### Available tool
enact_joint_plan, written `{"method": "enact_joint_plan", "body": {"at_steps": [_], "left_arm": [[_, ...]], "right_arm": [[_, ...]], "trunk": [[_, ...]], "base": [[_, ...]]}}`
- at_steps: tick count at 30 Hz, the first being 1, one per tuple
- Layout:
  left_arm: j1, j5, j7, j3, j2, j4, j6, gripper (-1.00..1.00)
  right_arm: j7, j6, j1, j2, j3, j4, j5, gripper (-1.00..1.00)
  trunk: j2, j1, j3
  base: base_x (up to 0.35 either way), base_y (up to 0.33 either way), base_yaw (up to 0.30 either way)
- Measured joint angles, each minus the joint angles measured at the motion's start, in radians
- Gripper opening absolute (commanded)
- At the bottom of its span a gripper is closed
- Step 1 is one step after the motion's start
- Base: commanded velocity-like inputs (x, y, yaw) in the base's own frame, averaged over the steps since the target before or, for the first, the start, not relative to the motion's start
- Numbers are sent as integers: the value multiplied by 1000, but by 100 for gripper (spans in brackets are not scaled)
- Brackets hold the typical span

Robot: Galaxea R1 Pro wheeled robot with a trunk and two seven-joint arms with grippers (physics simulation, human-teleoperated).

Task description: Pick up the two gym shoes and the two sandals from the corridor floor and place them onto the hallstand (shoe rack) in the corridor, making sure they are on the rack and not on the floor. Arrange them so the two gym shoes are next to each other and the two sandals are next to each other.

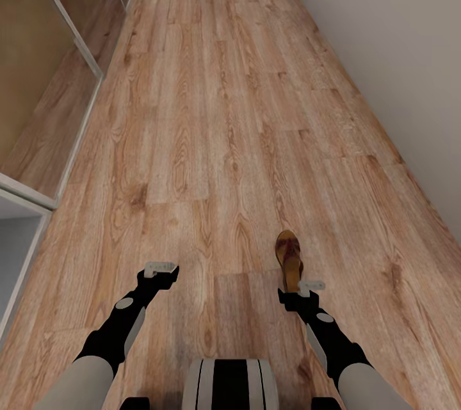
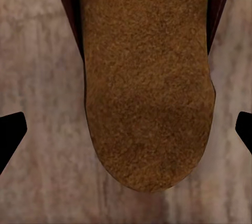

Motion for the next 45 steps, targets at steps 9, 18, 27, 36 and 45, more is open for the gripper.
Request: {"method": "enact_joint_plan", "body": {"at_steps": [9, 18, 27, 36, 45], "left_arm": [[0, 0, 0, 0, 0, 0, 0, 100], [0, 0, 0, 0, 0, -1, 0, 100], [0, 0, 0, 0, 0, -2, 0, 100], [0, 0, 0, 0, -1, 0, 0, 100], [0, 0, 0, 0, -1, 0, 0, 100]], "right_arm": [[0, 0, 0, 0, -1, -1, 0, 100], [0, 0, 0, 0, -1, -1, 0, 100], [0, 0, 0, 0, -1, -2, 0, 100], [0, 0, 0, 0, -1, -1, -1, 100], [0, 0, 0, 0, -1, -1, -1, -100]], "trunk": [[-2, 4, -40], [-2, 4, -44], [-2, 4, -44], [-2, 3, -44], [-2, 4, -44]], "base": [[0, 0, 0], [0, 0, 0], [0, 0, 0], [133, 0, 0], [36, 0, 0]]}}
